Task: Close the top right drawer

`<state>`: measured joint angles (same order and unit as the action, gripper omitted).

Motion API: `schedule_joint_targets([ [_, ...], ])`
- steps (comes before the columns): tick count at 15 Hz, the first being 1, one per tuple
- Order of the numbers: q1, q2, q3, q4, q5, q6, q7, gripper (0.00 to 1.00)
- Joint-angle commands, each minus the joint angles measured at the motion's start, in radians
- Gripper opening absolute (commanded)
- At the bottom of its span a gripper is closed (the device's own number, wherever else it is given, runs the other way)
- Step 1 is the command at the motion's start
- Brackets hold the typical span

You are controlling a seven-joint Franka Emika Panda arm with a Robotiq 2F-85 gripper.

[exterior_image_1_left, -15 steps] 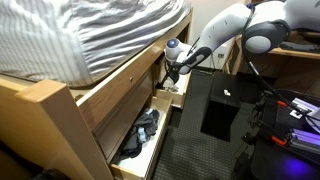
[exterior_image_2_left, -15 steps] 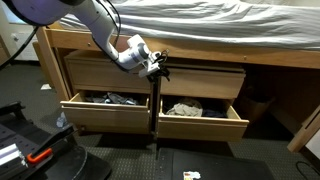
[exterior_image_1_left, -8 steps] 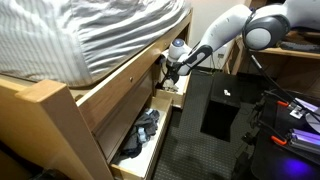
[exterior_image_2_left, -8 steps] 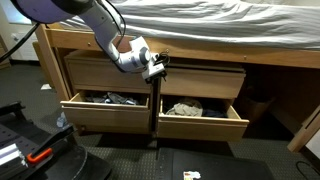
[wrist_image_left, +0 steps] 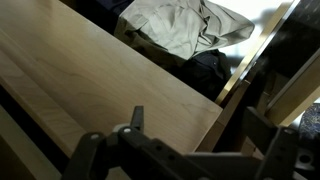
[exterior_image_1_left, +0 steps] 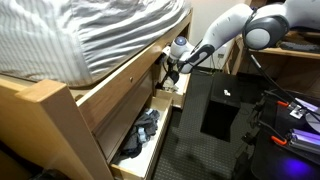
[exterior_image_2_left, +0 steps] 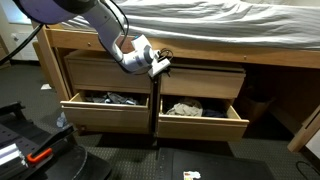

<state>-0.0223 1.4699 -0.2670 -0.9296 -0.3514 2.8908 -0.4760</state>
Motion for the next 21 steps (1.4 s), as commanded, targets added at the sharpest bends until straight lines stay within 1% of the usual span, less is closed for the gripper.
schedule_joint_targets([
  [1,-0.004,-0.025,0.028,-0.030,-0.010,-0.063,-0.049,1.00],
  [2,-0.027,-0.052,0.097,-0.065,-0.013,-0.117,-0.141,1.00],
  [5,-0.095,-0.040,0.250,-0.071,-0.008,-0.070,-0.350,1.00],
  [6,-0.243,-0.023,0.362,-0.093,-0.127,-0.016,-0.428,1.00],
  [7,-0.284,-0.020,0.419,-0.103,-0.165,-0.022,-0.491,1.00],
  [8,-0.348,-0.010,0.495,-0.114,-0.225,-0.035,-0.554,1.00],
  [10,-0.499,0.005,0.634,-0.144,-0.335,-0.087,-0.696,1.00],
  [11,-0.579,0.009,0.695,-0.158,-0.387,-0.139,-0.774,1.00],
  [12,-0.599,0.011,0.674,-0.140,-0.344,-0.221,-0.847,1.00],
  [13,-0.473,-0.004,0.550,-0.126,-0.200,-0.115,-0.781,1.00],
  [14,-0.514,-0.005,0.560,-0.129,-0.195,-0.151,-0.844,1.00],
  [15,-0.539,-0.005,0.563,-0.130,-0.194,-0.163,-0.876,1.00],
  [17,-0.548,-0.005,0.565,-0.134,-0.194,-0.164,-0.890,1.00],
  [18,-0.554,-0.009,0.604,-0.157,-0.146,-0.186,-0.962,1.00],
  [19,-0.556,-0.005,0.621,-0.168,-0.077,-0.143,-1.028,1.00],
  [20,-0.601,0.010,0.711,-0.183,-0.131,-0.092,-1.044,1.00],
  [21,-0.589,0.012,0.726,-0.183,-0.093,-0.067,-1.089,1.00],
])
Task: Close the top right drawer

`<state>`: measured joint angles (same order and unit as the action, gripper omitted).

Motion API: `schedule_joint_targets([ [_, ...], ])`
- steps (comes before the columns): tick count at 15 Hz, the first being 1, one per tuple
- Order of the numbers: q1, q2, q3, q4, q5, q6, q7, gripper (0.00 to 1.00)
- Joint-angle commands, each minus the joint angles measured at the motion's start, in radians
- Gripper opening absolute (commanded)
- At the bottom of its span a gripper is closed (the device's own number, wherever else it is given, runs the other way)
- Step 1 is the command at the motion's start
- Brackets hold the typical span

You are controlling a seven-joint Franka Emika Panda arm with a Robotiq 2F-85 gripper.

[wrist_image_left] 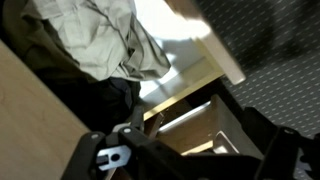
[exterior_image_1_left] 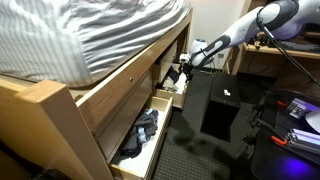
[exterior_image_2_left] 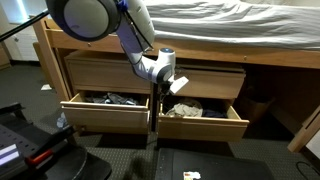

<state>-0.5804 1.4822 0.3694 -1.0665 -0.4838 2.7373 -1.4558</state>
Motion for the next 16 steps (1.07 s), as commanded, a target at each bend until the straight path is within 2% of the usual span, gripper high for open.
schedule_joint_targets([
  [1,-0.034,0.001,0.120,-0.054,0.050,0.126,-0.133,1.00],
  [2,-0.010,-0.005,0.121,-0.059,0.151,0.161,-0.208,1.00],
  [5,-0.060,0.004,0.242,-0.102,0.248,0.273,-0.363,1.00],
  [9,0.014,0.010,0.334,-0.062,0.361,0.378,-0.407,1.00],
  [10,0.006,0.006,0.277,-0.063,0.313,0.330,-0.349,1.00],
  [12,0.023,0.007,0.307,-0.060,0.323,0.363,-0.347,1.00],
  [16,0.025,0.009,0.308,-0.059,0.328,0.366,-0.345,1.00],
])
